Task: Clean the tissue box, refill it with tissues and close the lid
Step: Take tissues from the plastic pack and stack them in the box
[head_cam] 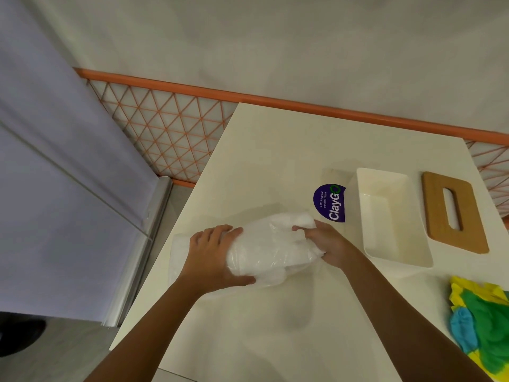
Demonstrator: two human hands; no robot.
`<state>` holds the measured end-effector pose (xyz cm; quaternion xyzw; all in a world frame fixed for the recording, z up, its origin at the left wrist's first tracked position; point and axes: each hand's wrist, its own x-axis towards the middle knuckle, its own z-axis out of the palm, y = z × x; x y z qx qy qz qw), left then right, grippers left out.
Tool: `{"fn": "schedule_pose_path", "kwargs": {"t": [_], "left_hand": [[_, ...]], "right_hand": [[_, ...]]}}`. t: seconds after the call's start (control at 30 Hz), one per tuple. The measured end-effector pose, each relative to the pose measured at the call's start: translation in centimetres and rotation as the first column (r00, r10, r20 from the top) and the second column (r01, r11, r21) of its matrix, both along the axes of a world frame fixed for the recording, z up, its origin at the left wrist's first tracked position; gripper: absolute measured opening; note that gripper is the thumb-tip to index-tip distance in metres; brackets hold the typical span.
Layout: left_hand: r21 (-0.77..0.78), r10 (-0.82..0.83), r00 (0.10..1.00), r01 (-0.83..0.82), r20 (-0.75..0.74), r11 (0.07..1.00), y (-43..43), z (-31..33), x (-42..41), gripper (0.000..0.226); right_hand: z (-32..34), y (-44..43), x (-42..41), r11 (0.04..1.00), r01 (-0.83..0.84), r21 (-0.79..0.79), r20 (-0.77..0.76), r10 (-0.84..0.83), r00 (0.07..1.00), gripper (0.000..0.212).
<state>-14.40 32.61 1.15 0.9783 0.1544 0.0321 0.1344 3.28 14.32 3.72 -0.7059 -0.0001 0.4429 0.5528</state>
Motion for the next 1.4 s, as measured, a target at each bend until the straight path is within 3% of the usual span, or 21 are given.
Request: {"fn": "schedule_pose_path", "kwargs": {"t": [0.07,0.17,0.43,0.53,0.6,0.7,0.83,1.03,1.13,1.2,1.4], "left_hand": [[-0.012,0.007,1.000,-0.007,-0.004,1.000,0.1,0.1,0.0,0.105],[0.012,0.008,1.000,-0.008,-0.030,1.000,0.0,0.3,0.1,0.106],[-0.071,-0.023,0.968,0.005,-0.249,0.997,0.0,2.4,0.5,0.142],[-0.105,0.031,0.986,-0.049,-0.166,0.993,-0.6,3.4,1.3,0.140],[-0.209,0.065,0.994,-0.083,-0.093,0.974,-1.6,4.6,2.4,0.136],[-0.501,0.177,0.983,-0.182,-0.057,0.846,-3.6,6.4,4.9,0.102],[-0.821,0.279,0.959,-0.191,-0.040,0.538,-6.5,8.4,8.9,0.078],[-0.981,0.271,0.950,-0.179,-0.153,0.076,-10.1,9.0,13.4,0.079],[-0.987,0.194,0.969,-0.145,-0.155,-0.063,-11.4,9.4,14.2,0.042],[-0.988,0.163,0.978,-0.119,-0.134,-0.096,-11.8,9.2,14.7,0.048],[-0.990,0.126,0.989,-0.093,-0.080,0.104,-11.4,9.0,14.9,0.085]], "right_hand": [[0.7,-0.4,0.4,0.999,0.049,-0.008,0.077,-0.048,0.996,0.013],[1.4,-1.5,1.0,0.995,0.093,-0.045,0.147,-0.085,0.985,0.034],[5.6,-4.5,2.0,0.993,0.119,-0.024,0.319,-0.105,0.942,0.029],[7.4,-5.6,2.6,0.993,0.103,-0.053,0.408,-0.072,0.910,0.035],[8.8,-6.4,2.8,0.993,0.099,-0.068,0.454,-0.057,0.889,0.034],[11.1,-7.9,3.4,0.993,0.112,-0.042,0.501,-0.076,0.862,0.031],[13.6,-10.1,4.2,0.983,0.181,0.012,0.522,-0.160,0.838,0.030],[14.7,-12.5,5.2,0.950,0.287,0.124,0.450,-0.312,0.837,0.035],[14.3,-13.3,5.4,0.931,0.325,0.169,0.395,-0.366,0.843,0.034],[13.8,-13.7,5.4,0.938,0.317,0.143,0.353,-0.347,0.869,0.033],[12.3,-14.3,5.4,0.938,0.336,0.081,0.344,-0.343,0.874,0.031]]}}
